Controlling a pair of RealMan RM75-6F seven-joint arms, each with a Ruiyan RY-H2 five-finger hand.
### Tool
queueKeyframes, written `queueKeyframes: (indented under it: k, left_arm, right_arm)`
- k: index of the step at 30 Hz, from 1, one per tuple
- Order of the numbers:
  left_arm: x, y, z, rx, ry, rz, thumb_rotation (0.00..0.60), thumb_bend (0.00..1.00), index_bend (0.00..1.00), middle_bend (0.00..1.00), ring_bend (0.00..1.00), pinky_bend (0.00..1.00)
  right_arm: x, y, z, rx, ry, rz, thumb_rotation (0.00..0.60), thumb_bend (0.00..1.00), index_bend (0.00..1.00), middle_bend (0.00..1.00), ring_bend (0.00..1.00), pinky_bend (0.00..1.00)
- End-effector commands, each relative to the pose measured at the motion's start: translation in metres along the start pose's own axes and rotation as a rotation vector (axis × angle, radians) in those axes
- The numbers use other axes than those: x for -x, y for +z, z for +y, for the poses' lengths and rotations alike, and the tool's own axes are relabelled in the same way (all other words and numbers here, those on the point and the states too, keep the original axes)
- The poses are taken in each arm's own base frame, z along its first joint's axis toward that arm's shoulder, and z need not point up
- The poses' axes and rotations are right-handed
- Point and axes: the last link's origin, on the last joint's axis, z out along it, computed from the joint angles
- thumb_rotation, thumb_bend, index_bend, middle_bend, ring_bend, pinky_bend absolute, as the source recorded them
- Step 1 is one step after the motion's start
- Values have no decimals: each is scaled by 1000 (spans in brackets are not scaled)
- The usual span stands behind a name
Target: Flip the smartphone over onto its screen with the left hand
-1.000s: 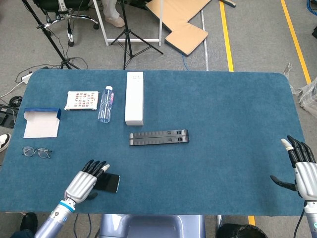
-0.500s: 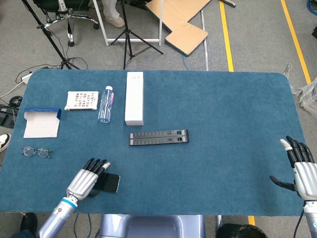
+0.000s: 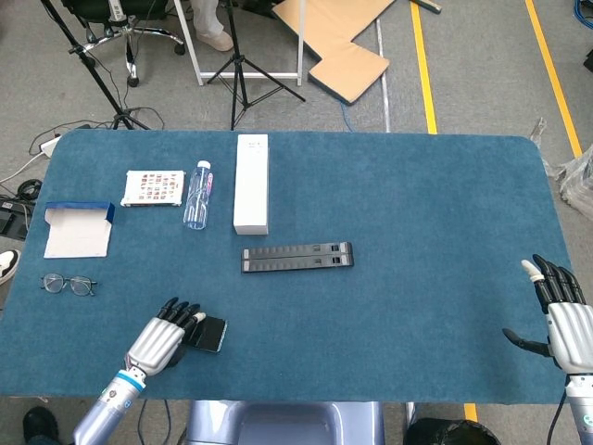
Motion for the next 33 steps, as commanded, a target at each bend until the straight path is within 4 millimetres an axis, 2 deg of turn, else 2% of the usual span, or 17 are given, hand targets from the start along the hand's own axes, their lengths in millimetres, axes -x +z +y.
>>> queueKeyframes:
  k: [1,8,14,16,19,22,24,26,29,33]
  left_arm:
    - [1,-3,0,2,0,1,600,720,380,210,213,195]
    - [-8,-3,0,-11,10,-17,600,822,393,230,258,264]
    - [-44,25,-5,-46,-85,-65,600,865,393,246,281,321]
    - [-54,37,-7,-66,-150,-116,600,866,394,246,280,321]
    - [-66,55,-11,-90,-146,-117,600,857,373,216,242,295]
    - [-71,74,-14,-108,-129,-74,600,748,188,51,53,103]
    - [-72,80,-15,-113,-112,-46,600,648,70,2,1,21]
    - [-73,88,-17,-119,-94,-10,600,577,4,0,0,0]
    - [-82,96,-22,-134,-130,64,600,559,0,0,0,0]
    - [-96,87,-32,-119,-157,178,600,545,0,0,0,0]
  right_arm:
    - [0,0,0,-2,-1,-2,600,0,0,0,0,0]
    - [1,0,-1,-4,3,-8,600,0,0,0,0,0]
    - [3,0,-1,-2,-3,-15,600,0,0,0,0,0]
    - [4,1,-1,0,-5,-17,600,0,0,0,0,0]
    - [4,1,0,3,-8,-19,600,0,0,0,0,0]
    - [6,2,0,8,-12,-25,600,0,0,0,0,0]
    - [7,2,0,10,-12,-27,600,0,0,0,0,0]
    - [7,2,1,11,-12,-30,600,0,0,0,0,0]
    - [8,2,1,12,-12,-32,600,0,0,0,0,0]
    - [7,2,1,14,-8,-29,600,0,0,0,0,0]
